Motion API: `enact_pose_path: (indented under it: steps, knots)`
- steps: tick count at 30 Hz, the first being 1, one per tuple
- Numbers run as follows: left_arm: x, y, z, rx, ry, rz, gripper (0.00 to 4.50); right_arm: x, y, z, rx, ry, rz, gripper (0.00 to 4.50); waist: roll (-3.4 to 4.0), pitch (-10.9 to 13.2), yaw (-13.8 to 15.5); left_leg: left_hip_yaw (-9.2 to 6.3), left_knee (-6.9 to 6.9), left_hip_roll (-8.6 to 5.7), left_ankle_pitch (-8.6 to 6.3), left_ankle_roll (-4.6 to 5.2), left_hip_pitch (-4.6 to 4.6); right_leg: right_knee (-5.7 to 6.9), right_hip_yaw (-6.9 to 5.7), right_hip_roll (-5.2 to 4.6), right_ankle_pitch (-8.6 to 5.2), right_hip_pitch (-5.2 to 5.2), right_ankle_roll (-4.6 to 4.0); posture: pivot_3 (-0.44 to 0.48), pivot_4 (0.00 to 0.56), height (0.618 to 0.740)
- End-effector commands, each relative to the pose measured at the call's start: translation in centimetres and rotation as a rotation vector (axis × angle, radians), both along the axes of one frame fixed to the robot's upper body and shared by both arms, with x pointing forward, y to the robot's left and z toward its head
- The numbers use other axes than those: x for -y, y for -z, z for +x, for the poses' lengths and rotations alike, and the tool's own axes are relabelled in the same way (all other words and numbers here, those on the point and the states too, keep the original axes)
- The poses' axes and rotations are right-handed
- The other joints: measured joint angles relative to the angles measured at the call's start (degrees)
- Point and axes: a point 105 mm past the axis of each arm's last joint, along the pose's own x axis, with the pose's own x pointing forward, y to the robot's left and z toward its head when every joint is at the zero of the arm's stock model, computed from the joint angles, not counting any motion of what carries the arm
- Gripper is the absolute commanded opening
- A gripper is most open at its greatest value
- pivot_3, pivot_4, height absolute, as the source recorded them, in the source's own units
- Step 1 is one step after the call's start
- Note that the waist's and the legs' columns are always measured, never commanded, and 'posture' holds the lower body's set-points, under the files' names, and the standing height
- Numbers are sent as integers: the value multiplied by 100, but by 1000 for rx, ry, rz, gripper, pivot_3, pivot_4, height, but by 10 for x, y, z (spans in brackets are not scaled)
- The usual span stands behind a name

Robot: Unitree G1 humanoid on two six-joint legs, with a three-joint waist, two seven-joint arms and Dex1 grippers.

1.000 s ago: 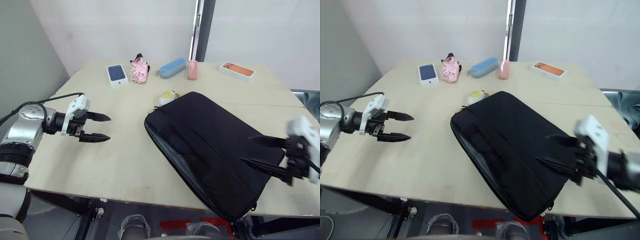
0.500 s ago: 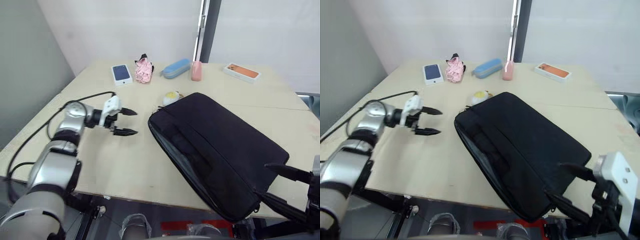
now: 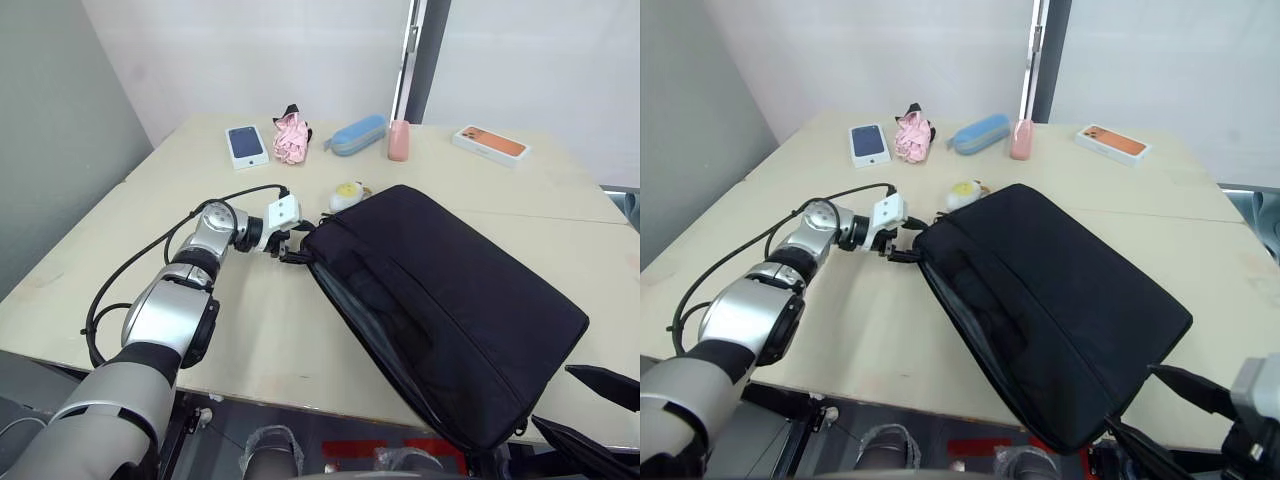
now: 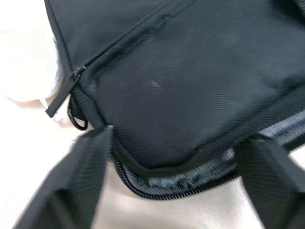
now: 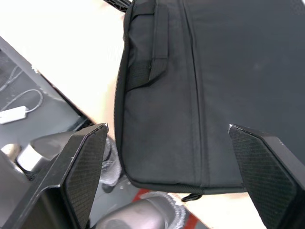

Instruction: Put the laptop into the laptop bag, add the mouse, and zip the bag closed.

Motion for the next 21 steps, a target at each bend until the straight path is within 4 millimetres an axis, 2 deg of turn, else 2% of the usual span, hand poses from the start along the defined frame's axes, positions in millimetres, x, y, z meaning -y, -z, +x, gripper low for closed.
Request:
enact_pose_path:
  steps: [1,7,11,15,18,21]
  knots:
    - [2,-3,-1,-27,17,-13,2246,-6,-5,-2,37,-16,2,4259,1,0,1,-3,0,0,0,0,-1,-3,-3,0,0,0,0,0,150,740]
    - [-2,-3,-4,-30,37,10,116,-12,4,-3,36,7,50,4259,1,0,-13,-11,-2,-1,-2,2,-7,-10,-11,0,1,0,8,0,150,740]
    - [-13,0,-6,-38,42,56,21,-20,27,8,6,-6,5,4259,-1,-1,-48,-11,-3,-2,-3,0,-2,-9,-10,0,4,8,17,0,150,740]
    - [-23,-1,-13,-75,57,0,21,-32,60,21,-52,-119,-162,4259,6,-7,-111,-9,5,-8,-2,-3,11,-1,-3,0,40,19,70,0,150,740]
    - [-30,2,-17,-94,56,-15,21,-37,71,30,-67,-138,-192,4259,12,-10,-94,-12,6,-6,0,-6,10,9,-5,3,40,18,68,0,150,740]
    - [-37,3,-20,-100,48,-37,21,-38,76,32,-105,-124,-150,4259,13,-11,-95,-10,7,-8,1,-5,11,10,-3,1,40,19,68,0,150,740]
